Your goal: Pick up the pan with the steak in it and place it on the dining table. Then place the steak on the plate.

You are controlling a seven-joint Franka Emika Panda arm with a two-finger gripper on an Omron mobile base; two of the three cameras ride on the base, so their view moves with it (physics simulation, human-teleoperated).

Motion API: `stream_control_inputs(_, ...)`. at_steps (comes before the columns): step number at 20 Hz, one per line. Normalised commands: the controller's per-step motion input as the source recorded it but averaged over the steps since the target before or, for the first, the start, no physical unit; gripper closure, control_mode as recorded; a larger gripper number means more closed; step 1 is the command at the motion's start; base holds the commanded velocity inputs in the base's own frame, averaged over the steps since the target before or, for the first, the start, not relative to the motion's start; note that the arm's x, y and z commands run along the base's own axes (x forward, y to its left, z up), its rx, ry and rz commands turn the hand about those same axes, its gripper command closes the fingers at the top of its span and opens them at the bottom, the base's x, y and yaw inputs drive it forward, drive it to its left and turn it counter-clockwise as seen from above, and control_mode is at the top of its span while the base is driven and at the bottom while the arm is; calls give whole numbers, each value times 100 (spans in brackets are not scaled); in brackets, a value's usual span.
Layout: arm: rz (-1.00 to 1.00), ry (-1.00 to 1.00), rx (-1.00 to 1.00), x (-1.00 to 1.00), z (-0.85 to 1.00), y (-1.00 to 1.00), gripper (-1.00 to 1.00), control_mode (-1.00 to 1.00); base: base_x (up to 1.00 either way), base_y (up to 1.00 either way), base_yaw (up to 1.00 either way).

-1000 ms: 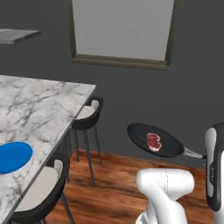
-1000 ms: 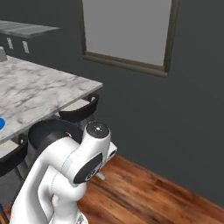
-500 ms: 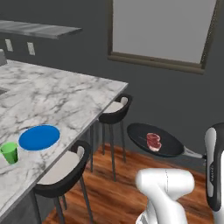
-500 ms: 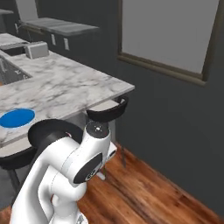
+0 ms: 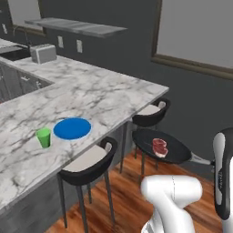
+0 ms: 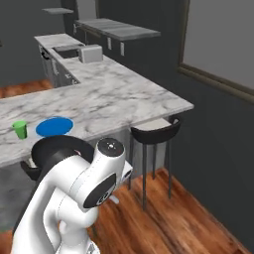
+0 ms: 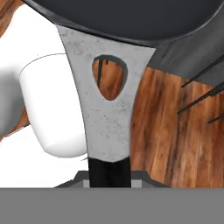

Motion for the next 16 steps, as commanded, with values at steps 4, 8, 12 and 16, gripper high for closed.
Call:
stream_control_inputs(4, 0, 0, 0, 0, 0, 0, 100, 100, -4, 8, 42)
stream_control_inputs(8, 0, 0, 0, 0, 0, 0, 100, 100, -6, 8, 42)
stream_control_inputs(12, 0, 0, 0, 0, 0, 0, 100, 100, 0, 17, 38)
stream_control_inputs(16, 0, 0, 0, 0, 0, 0, 100, 100, -1, 16, 37)
